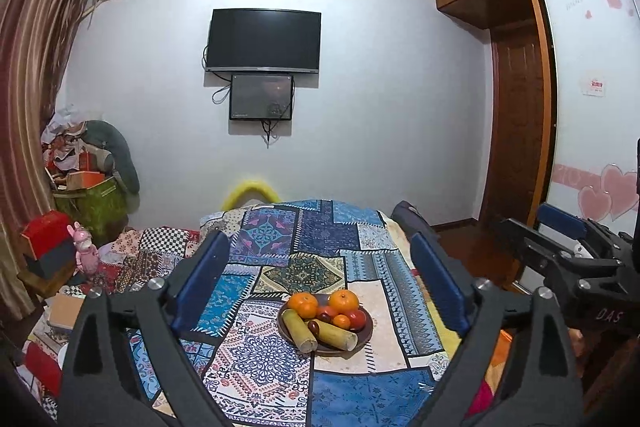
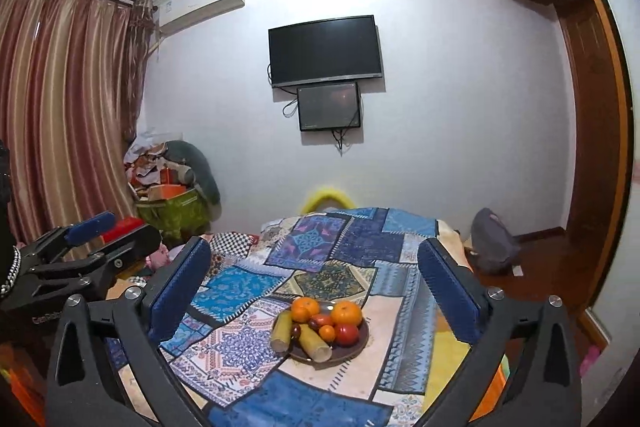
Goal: Organize fruits
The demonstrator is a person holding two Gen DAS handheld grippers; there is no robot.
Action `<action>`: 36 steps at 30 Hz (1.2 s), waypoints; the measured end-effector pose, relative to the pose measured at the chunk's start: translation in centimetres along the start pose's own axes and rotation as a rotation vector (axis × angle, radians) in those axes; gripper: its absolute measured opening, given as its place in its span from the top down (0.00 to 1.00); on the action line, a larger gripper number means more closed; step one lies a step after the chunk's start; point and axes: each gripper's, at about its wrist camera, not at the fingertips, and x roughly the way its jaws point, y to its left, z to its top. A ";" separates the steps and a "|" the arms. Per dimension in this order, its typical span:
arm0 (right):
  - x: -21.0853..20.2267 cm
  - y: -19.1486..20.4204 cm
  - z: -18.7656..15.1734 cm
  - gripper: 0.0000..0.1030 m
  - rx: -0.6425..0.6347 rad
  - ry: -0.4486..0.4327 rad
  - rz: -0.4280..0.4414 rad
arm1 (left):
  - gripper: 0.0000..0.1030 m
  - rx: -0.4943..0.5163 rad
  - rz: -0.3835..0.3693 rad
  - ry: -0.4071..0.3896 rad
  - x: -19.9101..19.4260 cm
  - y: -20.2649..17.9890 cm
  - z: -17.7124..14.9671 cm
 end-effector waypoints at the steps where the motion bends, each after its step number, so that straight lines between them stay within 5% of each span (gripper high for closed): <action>1: 0.0 -0.1 0.0 0.00 0.002 0.002 0.001 | 0.08 -0.001 0.001 -0.002 -0.1 0.0 0.0; 36: -1.2 0.1 0.0 0.00 0.008 -0.013 0.001 | 0.01 0.024 0.004 -0.027 -1.1 -1.0 0.3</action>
